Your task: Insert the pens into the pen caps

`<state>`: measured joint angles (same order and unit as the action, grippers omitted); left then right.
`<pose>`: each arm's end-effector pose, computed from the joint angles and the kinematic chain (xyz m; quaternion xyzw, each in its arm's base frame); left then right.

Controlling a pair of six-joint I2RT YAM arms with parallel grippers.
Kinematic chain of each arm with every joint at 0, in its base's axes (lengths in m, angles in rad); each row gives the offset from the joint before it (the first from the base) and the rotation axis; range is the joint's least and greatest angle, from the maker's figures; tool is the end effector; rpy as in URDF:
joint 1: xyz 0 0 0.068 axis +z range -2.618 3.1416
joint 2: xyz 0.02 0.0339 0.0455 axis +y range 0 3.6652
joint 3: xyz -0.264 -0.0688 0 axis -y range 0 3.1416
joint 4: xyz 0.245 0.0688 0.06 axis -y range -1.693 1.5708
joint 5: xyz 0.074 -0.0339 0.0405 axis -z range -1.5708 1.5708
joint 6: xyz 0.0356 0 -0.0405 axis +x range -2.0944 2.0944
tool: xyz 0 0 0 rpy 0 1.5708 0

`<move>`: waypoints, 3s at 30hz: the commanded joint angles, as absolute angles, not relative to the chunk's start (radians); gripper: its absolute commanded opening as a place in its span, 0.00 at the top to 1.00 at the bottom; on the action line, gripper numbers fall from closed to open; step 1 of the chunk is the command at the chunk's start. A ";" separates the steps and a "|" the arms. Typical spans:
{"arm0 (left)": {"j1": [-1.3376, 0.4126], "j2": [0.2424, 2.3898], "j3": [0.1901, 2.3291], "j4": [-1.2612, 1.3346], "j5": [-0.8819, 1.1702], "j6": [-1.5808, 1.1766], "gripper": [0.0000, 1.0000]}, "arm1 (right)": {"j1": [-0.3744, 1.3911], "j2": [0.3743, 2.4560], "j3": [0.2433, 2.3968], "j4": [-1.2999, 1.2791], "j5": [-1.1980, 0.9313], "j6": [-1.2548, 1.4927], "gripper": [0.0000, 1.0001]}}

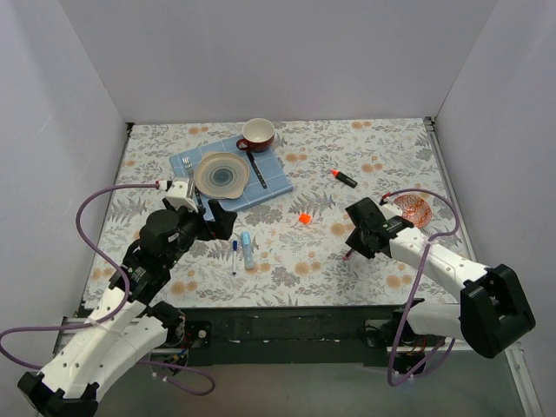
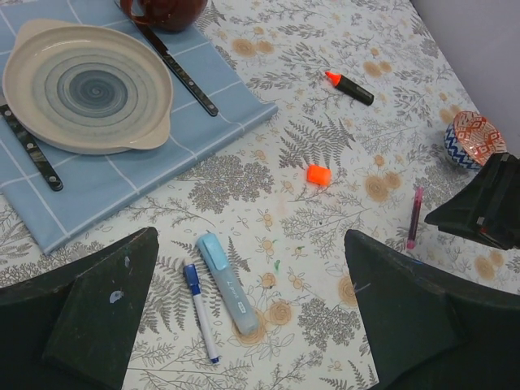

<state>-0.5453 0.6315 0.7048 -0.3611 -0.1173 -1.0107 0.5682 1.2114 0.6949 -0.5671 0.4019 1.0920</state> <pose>0.1319 -0.0751 0.3161 -0.2186 0.7702 -0.3858 0.4585 0.1928 0.1065 0.1975 0.2927 0.9061 0.0437 0.3024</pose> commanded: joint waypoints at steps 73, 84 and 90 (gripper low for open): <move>-0.769 1.267 0.715 0.321 0.460 -1.493 1.00 | 0.954 0.812 0.442 0.279 -0.162 0.706 0.68; -0.769 1.255 0.722 0.336 0.578 -1.496 1.00 | 0.953 0.814 0.417 0.308 -0.221 0.701 0.63; -0.769 1.255 0.719 0.364 0.598 -1.526 1.00 | 0.954 0.821 0.416 0.307 -0.213 0.693 0.82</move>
<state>-0.7681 1.2881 0.6872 0.3168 0.5747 -1.5043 0.9428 0.8211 0.4122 0.2333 -0.1749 0.7078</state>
